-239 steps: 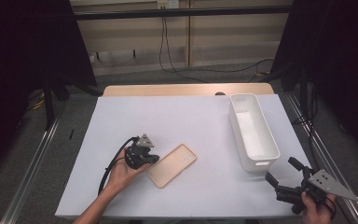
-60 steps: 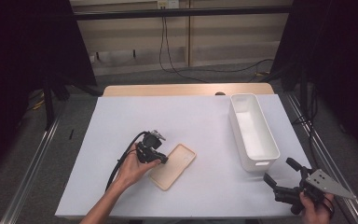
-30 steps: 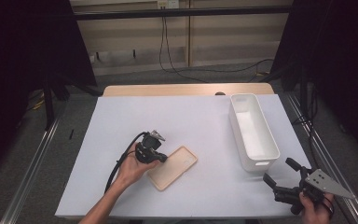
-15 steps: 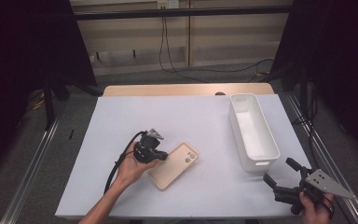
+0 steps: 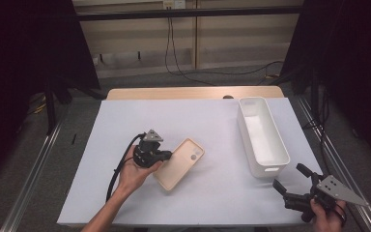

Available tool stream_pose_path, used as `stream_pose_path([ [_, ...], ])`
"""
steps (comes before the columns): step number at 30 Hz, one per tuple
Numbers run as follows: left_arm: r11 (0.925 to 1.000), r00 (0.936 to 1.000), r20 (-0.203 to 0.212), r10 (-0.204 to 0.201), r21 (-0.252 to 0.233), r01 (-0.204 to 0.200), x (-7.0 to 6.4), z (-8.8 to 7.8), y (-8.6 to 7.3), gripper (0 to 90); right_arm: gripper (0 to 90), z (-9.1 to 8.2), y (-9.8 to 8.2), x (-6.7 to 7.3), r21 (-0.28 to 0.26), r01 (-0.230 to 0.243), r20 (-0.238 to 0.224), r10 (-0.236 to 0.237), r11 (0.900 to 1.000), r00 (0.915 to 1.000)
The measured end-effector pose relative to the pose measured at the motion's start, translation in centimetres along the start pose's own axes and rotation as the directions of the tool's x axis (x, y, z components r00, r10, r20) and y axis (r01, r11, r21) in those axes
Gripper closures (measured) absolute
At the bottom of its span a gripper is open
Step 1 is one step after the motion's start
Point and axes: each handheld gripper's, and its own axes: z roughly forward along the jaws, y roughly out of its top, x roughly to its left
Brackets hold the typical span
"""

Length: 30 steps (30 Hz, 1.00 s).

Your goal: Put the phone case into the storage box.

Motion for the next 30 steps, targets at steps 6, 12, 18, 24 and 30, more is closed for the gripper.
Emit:
stream_pose_path([
  [6, 0.9994, 0.9999, -0.017, -0.001, -0.036, 0.0, 0.0, -0.2, -0.2, 87.5, 0.0, 0.0, 0.0, 0.0, -0.001, 0.0, 0.003, 0.0, 1.0, 1.0],
  [12, 0.9947, 0.9992, -0.037, -0.016, -0.103, 0.012, 0.1, -0.8, -0.6, 87.5, 0.0, -0.1, 0.0, 0.0, -0.003, 0.003, 0.002, -0.003, 1.0, 1.0],
  [18, 0.9843, 0.9973, -0.066, -0.032, -0.175, 0.02, 0.2, -1.6, -0.9, 87.5, 0.0, -0.1, 0.0, 0.0, -0.004, 0.005, 0.003, -0.005, 1.0, 1.0],
  [24, 0.9801, 0.9979, -0.059, -0.026, -0.198, 0.014, 0.0, -1.8, -1.2, 87.5, 0.0, -0.1, 0.1, 0.0, -0.006, 0.004, 0.007, -0.004, 1.0, 1.0],
  [30, 0.9657, 0.9979, -0.056, -0.03, -0.259, 0.015, -0.6, -2.2, -1.4, 87.5, 0.0, 0.0, 0.2, 0.3, -0.02, 0.008, -0.001, -0.008, 1.0, 1.0],
])
